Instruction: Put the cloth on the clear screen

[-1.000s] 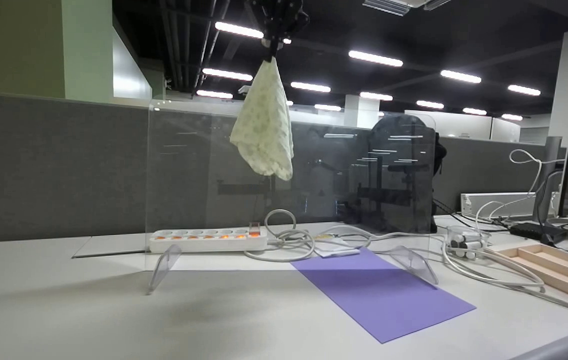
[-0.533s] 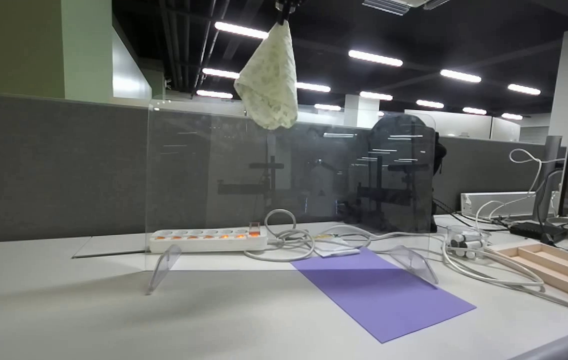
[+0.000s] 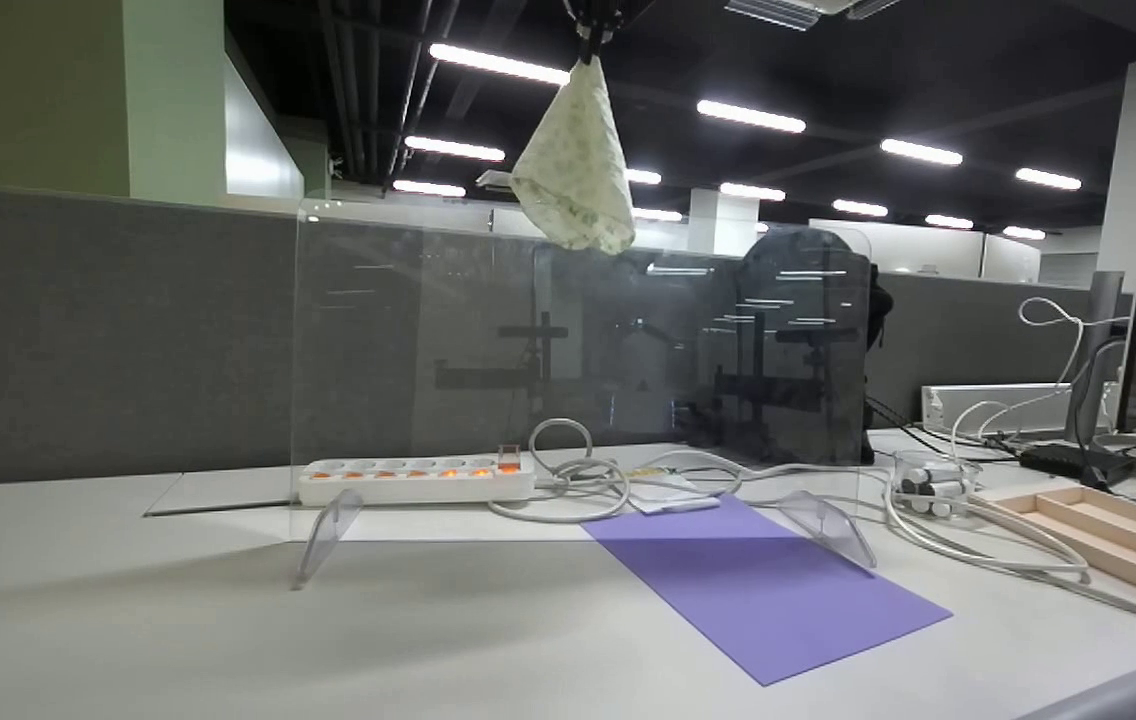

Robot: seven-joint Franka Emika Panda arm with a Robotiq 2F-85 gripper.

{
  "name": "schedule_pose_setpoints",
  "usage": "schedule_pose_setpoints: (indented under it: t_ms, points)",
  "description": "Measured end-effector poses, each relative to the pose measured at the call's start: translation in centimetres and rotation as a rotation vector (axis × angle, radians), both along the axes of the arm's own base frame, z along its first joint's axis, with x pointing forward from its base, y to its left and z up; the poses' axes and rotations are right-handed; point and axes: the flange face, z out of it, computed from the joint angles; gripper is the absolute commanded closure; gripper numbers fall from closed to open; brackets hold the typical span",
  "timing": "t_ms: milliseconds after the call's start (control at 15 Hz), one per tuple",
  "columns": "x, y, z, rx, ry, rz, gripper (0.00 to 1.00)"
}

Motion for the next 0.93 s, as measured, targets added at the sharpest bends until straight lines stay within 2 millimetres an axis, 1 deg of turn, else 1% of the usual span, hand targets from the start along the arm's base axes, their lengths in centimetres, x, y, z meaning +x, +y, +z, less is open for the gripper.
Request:
schedule_pose_setpoints:
  t_ms: [467, 867, 933]
  points:
    - [1.9, -2.6, -4.2, 0.003, 0.099, -0.05, 1.0]
    - [2.0, -3.9, -6.7, 0.001, 0.182, -0.081, 1.0]
    - [1.9, -4.1, -7.0, 0.0, 0.194, -0.085, 0.91]
